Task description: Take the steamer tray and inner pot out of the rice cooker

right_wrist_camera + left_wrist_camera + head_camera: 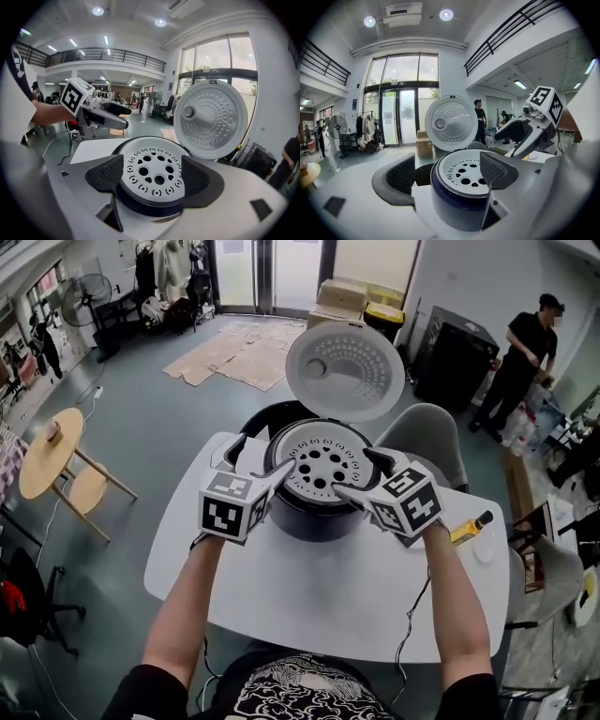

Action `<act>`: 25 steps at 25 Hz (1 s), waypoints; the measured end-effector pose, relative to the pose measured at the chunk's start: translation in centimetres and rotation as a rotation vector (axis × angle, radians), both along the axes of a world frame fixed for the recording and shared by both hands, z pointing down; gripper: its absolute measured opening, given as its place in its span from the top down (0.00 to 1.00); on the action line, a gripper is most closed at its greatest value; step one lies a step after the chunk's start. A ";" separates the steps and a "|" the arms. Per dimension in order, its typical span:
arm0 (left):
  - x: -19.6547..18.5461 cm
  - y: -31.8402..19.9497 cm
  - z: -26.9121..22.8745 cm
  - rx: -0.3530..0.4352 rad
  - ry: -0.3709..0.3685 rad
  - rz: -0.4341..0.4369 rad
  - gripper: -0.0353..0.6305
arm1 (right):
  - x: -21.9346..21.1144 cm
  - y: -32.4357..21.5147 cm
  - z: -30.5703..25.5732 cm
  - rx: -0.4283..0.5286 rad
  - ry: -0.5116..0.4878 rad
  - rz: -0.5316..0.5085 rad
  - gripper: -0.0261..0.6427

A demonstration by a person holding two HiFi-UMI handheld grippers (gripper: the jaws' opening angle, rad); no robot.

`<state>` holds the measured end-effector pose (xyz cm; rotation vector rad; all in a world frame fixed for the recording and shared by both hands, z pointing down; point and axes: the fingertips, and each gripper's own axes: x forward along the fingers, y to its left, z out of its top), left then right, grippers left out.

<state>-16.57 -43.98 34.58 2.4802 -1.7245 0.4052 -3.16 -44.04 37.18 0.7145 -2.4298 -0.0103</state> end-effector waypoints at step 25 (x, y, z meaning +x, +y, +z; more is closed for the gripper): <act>-3.0 -11.4 4.7 -0.056 0.027 0.284 0.32 | -6.1 -9.9 11.7 -0.411 0.520 -0.099 0.36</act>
